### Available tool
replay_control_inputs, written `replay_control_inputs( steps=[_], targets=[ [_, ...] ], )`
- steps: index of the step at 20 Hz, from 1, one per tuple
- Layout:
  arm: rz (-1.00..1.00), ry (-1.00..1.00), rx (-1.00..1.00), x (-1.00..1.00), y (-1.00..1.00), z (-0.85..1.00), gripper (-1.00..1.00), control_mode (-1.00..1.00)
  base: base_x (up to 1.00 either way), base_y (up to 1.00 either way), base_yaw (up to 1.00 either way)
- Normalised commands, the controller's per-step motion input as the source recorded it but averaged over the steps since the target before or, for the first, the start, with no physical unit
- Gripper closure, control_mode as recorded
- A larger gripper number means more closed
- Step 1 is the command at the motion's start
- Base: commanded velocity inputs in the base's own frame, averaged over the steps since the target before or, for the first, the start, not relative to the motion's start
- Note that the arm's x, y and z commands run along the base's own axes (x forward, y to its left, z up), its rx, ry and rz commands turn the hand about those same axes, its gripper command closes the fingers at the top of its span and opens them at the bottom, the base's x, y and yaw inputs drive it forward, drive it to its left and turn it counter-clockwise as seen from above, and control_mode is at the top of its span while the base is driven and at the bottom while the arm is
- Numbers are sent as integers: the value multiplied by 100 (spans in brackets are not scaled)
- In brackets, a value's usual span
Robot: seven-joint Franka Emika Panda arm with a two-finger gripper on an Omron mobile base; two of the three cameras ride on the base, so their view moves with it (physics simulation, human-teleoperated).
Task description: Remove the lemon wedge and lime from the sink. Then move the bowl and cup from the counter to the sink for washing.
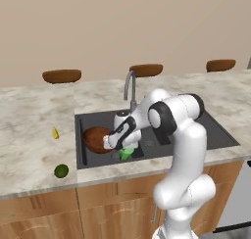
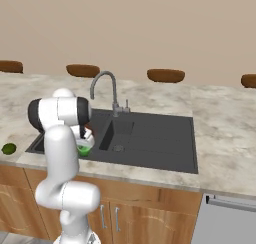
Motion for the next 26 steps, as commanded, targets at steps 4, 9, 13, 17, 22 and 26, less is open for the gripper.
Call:
replay_control_inputs(
  steps=[4, 9, 13, 17, 22, 26],
  targets=[
    [0, 0, 0, 17, 0, -29, 100, -100, 0, 0, 0],
    [0, 0, 0, 11, 2, -30, 100, -100, 0, 0, 0],
    [0, 0, 0, 14, 3, -29, 100, -100, 0, 0, 0],
    [0, 0, 0, 13, 4, -32, 100, -100, 0, 0, 0],
    [0, 0, 0, 11, 3, -30, 100, -100, 0, 0, 0],
    [0, 0, 0, 0, 0, -19, 100, -100, 0, 0, 0]
  ],
)
